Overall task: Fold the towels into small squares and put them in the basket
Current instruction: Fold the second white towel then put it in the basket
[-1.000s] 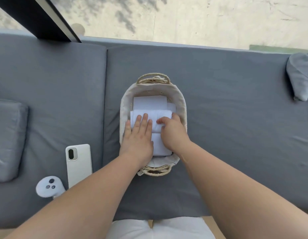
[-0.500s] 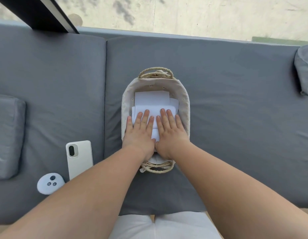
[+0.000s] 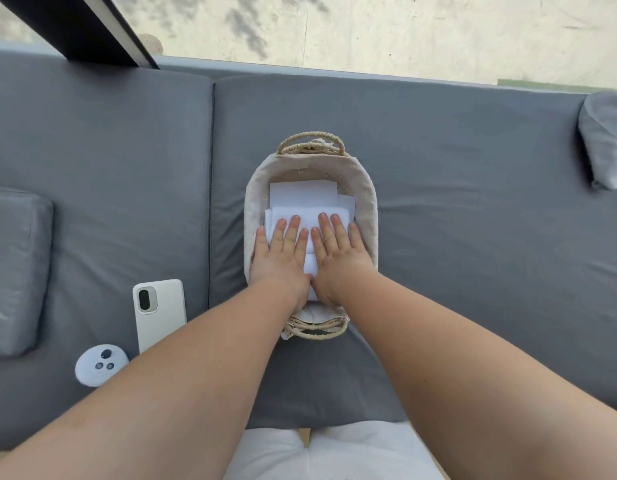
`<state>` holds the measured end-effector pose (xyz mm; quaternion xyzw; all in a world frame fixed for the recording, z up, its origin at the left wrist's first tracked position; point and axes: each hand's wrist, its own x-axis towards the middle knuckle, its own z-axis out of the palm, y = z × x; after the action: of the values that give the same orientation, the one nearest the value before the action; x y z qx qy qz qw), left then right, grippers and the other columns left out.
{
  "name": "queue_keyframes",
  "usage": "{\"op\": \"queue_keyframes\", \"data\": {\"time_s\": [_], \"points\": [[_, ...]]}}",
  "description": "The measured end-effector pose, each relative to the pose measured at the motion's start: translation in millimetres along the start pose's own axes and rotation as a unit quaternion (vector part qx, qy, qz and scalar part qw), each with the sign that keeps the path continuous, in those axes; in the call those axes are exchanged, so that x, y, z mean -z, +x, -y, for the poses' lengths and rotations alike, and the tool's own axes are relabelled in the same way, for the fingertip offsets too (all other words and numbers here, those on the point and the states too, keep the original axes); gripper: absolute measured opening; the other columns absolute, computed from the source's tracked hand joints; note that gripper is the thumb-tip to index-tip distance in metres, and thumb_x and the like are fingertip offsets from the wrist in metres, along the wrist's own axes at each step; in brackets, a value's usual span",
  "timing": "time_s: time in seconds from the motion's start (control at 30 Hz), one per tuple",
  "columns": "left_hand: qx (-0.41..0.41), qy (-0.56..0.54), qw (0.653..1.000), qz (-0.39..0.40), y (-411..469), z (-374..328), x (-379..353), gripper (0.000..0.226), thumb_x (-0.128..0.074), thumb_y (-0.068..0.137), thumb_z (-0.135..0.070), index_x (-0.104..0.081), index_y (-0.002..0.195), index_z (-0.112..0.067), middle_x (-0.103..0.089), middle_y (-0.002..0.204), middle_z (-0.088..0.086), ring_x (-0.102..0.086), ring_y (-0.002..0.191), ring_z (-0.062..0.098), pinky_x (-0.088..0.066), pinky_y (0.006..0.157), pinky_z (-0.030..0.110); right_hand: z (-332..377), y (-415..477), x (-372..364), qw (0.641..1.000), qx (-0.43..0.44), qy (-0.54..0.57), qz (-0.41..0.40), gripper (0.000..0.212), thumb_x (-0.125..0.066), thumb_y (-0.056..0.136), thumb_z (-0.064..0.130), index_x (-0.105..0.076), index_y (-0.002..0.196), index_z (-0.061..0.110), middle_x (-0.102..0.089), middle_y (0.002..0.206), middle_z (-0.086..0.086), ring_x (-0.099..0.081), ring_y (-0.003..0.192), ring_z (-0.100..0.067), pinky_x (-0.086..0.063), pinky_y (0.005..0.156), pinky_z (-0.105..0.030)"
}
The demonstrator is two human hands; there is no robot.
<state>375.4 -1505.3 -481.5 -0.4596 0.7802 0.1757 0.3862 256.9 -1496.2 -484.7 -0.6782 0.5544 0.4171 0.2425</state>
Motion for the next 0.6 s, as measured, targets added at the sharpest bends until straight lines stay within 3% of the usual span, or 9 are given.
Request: {"op": "queue_keyframes", "data": {"time_s": [0.23, 0.37, 0.5, 0.6], "points": [[-0.015, 0.016, 1.0, -0.019, -55, 9, 4, 0.07, -0.018, 0.105, -0.043, 0.017, 0.156, -0.01, 0.024, 0.164, 0.009, 0.019, 0.151, 0.03, 0.012, 0.117, 0.061, -6, -51, -7, 0.997, 0.018, -0.01, -0.074, 0.077, -0.025, 0.104, 0.046, 0.015, 0.157, 0.007, 0.032, 0.161, -0.017, 0.027, 0.15, -0.034, 0.011, 0.122, -0.055], [-0.043, -0.038, 0.997, -0.043, -100, 6, 0, 0.069, -0.023, 0.104, -0.039, 0.008, 0.158, -0.011, 0.015, 0.166, 0.009, 0.014, 0.153, 0.029, 0.008, 0.119, 0.061, -6, -105, -18, 0.991, 0.013, 0.071, -0.113, 0.076, -0.024, 0.104, 0.049, 0.006, 0.159, 0.006, 0.027, 0.164, -0.015, 0.022, 0.152, -0.031, 0.007, 0.123, -0.055], [-0.056, -0.096, 0.992, -0.059, -134, -6, 5, 0.064, -0.03, 0.101, -0.03, -0.005, 0.159, -0.017, 0.001, 0.167, 0.008, 0.006, 0.153, 0.03, 0.001, 0.121, 0.06, -19, -162, -31, 0.972, -0.009, 0.195, -0.135, 0.071, -0.023, 0.103, 0.057, -0.002, 0.161, 0.021, 0.024, 0.165, -0.008, 0.015, 0.154, -0.03, 0.001, 0.124, -0.054], [-0.063, -0.108, 0.989, -0.083, -157, -26, 19, 0.058, -0.033, 0.1, -0.031, -0.017, 0.156, -0.022, -0.011, 0.166, 0.008, -0.005, 0.152, 0.032, -0.006, 0.12, 0.06, -43, -203, -54, 0.962, -0.019, 0.222, -0.161, 0.068, -0.027, 0.102, 0.059, -0.007, 0.161, 0.03, 0.021, 0.167, -0.005, 0.009, 0.155, -0.028, -0.002, 0.124, -0.054]]}}
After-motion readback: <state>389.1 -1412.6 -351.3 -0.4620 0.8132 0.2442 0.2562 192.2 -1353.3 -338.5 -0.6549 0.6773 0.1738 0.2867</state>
